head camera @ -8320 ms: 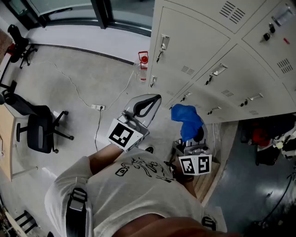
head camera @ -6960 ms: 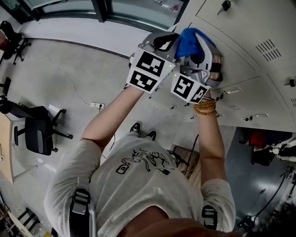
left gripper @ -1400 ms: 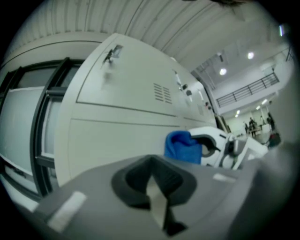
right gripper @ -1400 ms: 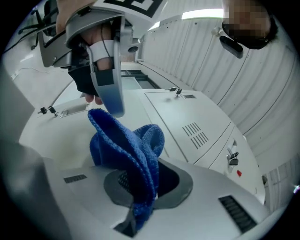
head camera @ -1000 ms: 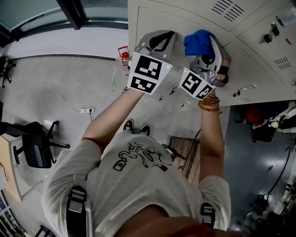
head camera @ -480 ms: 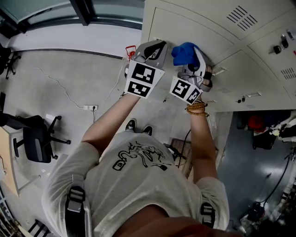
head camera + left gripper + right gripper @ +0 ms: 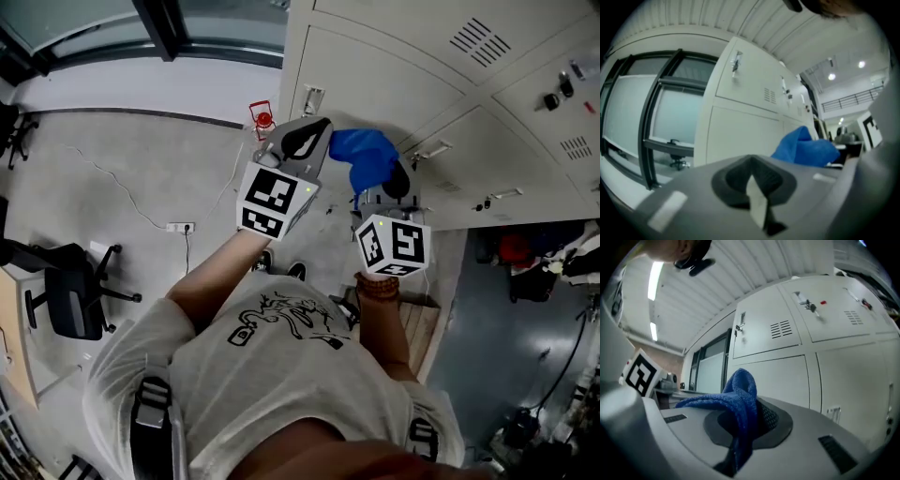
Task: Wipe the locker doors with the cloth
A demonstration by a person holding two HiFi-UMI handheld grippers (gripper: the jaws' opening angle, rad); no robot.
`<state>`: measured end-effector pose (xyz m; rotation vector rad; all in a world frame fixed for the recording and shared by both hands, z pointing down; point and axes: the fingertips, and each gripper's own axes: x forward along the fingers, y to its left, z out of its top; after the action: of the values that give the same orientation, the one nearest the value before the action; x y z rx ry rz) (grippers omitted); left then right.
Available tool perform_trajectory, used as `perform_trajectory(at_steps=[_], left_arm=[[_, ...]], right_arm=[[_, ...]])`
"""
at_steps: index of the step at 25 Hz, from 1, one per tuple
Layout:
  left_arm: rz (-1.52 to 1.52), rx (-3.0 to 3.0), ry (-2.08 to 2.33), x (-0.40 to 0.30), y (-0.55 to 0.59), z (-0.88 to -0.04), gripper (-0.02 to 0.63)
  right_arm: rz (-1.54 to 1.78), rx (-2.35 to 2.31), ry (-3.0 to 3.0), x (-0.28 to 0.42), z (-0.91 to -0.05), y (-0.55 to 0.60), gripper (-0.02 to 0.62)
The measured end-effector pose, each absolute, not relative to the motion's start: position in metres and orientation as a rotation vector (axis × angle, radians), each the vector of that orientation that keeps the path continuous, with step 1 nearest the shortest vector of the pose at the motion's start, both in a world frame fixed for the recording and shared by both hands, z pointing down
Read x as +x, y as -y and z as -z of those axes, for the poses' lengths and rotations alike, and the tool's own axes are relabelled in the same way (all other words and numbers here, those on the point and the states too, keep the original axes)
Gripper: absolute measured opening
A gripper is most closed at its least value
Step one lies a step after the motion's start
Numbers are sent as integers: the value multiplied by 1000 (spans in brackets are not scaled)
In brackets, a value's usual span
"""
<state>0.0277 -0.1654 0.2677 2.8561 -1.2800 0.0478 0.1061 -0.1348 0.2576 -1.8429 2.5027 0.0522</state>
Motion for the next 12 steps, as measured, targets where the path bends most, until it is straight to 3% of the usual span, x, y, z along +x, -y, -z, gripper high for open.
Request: perform_trajectory(at_steps=[4,12], left_arm=[[-48,2869,1300,17,132,-271,2],[-15,2868,1264,20,127,-272,2]], right_arm=[[201,-1710,-2453,96,-265,90,29],[115,-1691,-2499,92,-256,85,29]])
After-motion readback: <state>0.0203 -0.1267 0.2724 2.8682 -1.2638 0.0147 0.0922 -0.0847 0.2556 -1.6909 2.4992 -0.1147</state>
